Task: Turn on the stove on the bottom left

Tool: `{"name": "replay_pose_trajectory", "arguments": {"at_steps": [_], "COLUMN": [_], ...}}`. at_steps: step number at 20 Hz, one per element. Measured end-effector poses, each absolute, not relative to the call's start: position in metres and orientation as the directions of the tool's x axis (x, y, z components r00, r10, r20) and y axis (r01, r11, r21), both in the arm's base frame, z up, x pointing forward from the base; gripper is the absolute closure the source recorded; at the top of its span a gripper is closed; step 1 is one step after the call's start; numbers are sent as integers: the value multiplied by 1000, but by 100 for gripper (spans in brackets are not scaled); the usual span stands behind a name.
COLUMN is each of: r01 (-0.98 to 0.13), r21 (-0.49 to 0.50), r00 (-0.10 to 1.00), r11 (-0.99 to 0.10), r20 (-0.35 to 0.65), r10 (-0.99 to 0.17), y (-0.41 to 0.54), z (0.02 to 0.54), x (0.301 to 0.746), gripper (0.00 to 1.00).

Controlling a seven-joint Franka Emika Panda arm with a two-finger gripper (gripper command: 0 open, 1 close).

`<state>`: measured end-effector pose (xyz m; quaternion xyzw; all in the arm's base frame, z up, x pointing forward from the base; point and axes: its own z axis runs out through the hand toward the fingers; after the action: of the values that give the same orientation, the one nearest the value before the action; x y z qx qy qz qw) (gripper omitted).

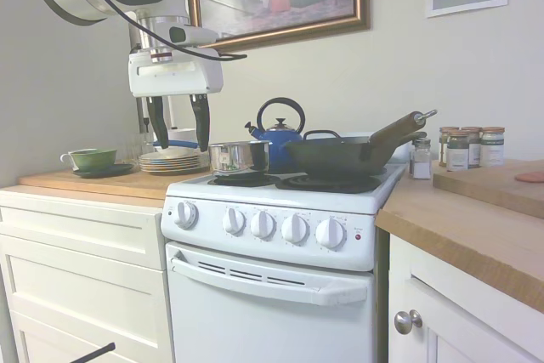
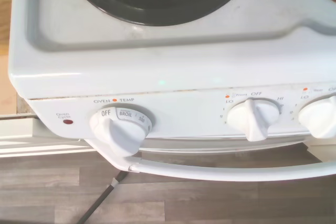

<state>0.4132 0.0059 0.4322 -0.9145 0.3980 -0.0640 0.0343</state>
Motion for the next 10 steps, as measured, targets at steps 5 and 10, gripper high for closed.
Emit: {"name": "replay_pose_trajectory", "arguments": {"at_steps": [5, 10], "r01": [-722, -725], "r21": [-112, -100], "r00": [677, 678], "r11": [-683, -682], "r20": [88, 77], "r10": [-730, -731], "y": [6, 4], "z": [431, 424], "x": [414, 415], "gripper": [0, 0]}}
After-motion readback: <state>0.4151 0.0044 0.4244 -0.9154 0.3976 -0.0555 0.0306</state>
